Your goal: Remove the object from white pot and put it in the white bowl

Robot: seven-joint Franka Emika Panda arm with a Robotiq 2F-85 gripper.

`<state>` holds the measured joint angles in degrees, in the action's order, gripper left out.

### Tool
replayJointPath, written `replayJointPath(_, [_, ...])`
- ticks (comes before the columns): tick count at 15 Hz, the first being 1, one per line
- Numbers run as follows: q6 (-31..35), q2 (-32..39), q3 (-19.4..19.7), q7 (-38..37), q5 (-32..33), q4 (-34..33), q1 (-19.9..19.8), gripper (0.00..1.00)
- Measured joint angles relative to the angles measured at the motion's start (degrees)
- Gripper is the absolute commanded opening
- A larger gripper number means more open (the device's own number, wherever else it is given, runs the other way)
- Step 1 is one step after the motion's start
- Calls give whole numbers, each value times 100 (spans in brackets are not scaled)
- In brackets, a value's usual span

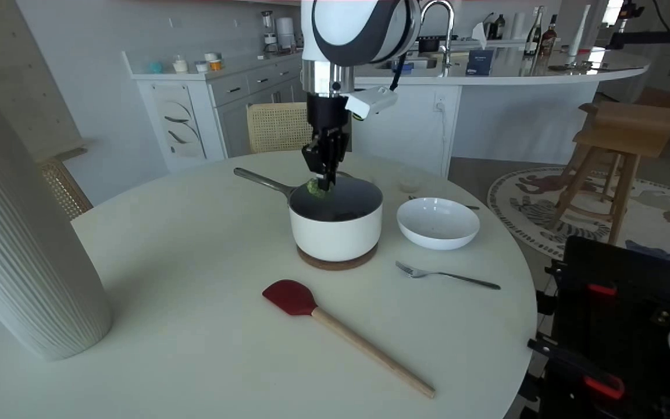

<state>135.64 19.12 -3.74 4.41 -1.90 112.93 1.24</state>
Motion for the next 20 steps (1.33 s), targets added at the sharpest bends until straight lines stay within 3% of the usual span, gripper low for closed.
replayJointPath(7, [-262, -851, 20, 4, 0, 587, 3, 6])
replayJointPath(20, [-285, -3564, 582, 121, 365, 3535, -238, 6])
